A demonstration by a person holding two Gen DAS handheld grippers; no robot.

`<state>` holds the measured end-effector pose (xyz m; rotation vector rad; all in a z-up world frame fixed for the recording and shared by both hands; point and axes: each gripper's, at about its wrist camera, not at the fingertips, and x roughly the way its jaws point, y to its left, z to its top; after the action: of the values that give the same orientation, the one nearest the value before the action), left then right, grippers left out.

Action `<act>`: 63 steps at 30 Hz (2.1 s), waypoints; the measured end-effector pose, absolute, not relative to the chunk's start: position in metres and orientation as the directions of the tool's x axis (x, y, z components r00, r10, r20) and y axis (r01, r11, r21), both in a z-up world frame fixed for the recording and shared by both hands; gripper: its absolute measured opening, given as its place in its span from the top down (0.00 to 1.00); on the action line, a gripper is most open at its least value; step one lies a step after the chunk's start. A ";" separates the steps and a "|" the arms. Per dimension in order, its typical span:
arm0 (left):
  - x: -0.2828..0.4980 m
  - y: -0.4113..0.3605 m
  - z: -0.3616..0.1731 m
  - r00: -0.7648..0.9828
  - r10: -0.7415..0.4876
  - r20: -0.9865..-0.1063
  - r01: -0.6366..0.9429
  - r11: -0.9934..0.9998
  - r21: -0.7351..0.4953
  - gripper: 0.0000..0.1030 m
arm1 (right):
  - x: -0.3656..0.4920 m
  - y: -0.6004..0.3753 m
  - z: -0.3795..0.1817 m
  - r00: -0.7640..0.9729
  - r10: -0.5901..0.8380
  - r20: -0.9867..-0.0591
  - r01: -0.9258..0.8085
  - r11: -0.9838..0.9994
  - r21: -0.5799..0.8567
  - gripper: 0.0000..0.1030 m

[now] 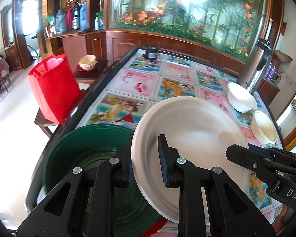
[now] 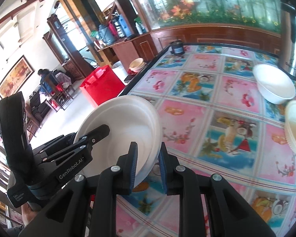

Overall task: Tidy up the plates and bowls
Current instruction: 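Lift the white paper plate and carry it to the green basin, then lower the white plate into the green basin and open both grippers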

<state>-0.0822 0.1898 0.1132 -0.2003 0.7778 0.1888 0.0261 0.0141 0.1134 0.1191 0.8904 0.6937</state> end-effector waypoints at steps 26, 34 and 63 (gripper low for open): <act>-0.105 0.252 0.105 0.676 0.142 -0.723 -0.335 0.933 -0.130 0.79 | 0.027 0.086 0.108 0.348 0.626 -0.698 -0.592 0.724 0.354 0.80; -0.109 0.267 0.093 0.655 0.154 -0.739 -0.356 0.927 -0.123 0.79 | 0.024 0.100 0.103 0.324 0.623 -0.712 -0.606 0.714 0.350 0.80; -0.116 0.254 0.060 0.626 0.233 -0.744 -0.368 0.930 -0.019 0.78 | 0.009 0.111 0.075 0.281 0.563 -0.777 -0.622 0.724 0.300 0.78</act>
<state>-0.1165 0.2538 0.0603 -0.1755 0.8261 0.3465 0.0093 0.1112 0.0746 -0.0668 1.0117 0.7946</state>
